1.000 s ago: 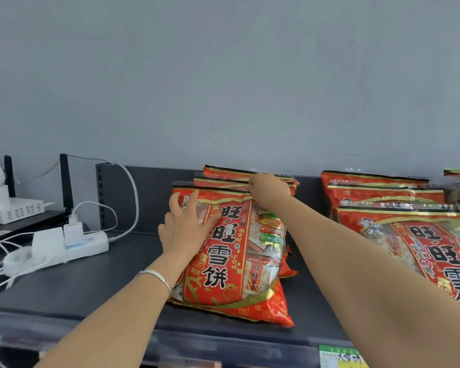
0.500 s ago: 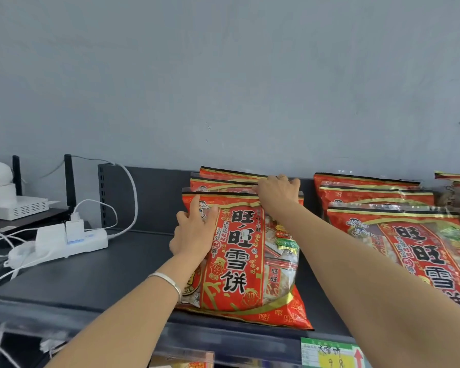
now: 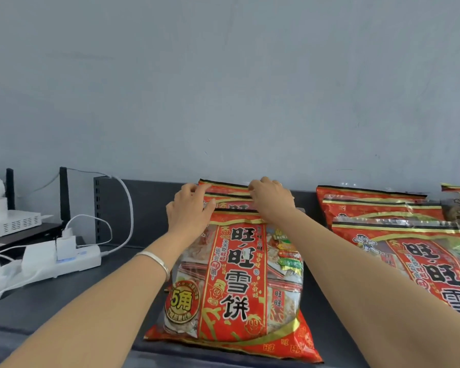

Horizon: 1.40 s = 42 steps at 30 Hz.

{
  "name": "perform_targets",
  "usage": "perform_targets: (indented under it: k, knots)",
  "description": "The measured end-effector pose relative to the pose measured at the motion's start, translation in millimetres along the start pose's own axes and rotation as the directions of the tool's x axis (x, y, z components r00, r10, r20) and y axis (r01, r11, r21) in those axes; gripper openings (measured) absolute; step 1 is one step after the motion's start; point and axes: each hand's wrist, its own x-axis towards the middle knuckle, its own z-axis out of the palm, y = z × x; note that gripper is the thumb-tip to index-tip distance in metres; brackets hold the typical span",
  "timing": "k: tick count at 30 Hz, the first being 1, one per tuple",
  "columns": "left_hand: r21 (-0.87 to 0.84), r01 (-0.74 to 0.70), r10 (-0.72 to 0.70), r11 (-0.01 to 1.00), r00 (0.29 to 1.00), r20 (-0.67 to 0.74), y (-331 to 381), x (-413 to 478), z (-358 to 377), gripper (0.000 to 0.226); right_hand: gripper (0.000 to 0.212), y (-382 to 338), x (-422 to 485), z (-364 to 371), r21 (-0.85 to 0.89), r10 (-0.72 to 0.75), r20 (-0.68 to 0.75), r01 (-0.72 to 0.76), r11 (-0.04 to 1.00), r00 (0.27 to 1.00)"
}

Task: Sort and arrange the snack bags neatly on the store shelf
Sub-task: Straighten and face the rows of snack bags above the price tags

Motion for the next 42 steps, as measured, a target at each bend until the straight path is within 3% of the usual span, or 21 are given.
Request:
perform_targets:
  k: [7, 15, 24, 27, 30, 35, 42]
  knots:
    - [0.039, -0.291, 0.282, 0.956, 0.947, 0.152, -4, 70, 25, 0.034, 0.031, -3, 38, 15, -0.069, 0.074, 0.149, -0.064, 0.996, 0.986]
    - [0.07, -0.436, 0.413, 0.897, 0.885, 0.214, 9, 110, 55, 0.021, 0.03, 14, 58, 16, -0.024, 0.14, 0.289, -0.139, 0.99, 0.947]
    - [0.108, -0.467, 0.453, 0.878, 0.882, 0.13, 6, 113, 71, 0.018, 0.041, 15, 67, 28, -0.169, 0.192, 0.138, -0.168, 0.971, 0.972]
    - [0.008, -0.445, 0.439, 0.895, 0.886, 0.147, 6, 116, 71, 0.02, 0.045, 19, 69, 28, -0.075, 0.185, 0.191, -0.173, 0.982, 0.964]
    - [-0.002, -0.418, 0.418, 0.908, 0.908, 0.037, 7, 124, 69, 0.02, 0.042, 17, 67, 21, -0.009, 0.129, 0.256, -0.131, 0.991, 0.958]
    - [0.017, -0.379, 0.366, 0.925, 0.902, 0.228, 24, 133, 73, 0.024, 0.033, 7, 57, 28, -0.061, 0.051, 0.187, -0.041, 0.997, 0.981]
    - [-0.044, -0.23, 0.233, 0.972, 0.942, 0.24, 38, 126, 83, 0.02, 0.026, 23, 46, 25, -0.018, 0.025, 0.219, -0.021, 1.0, 0.976]
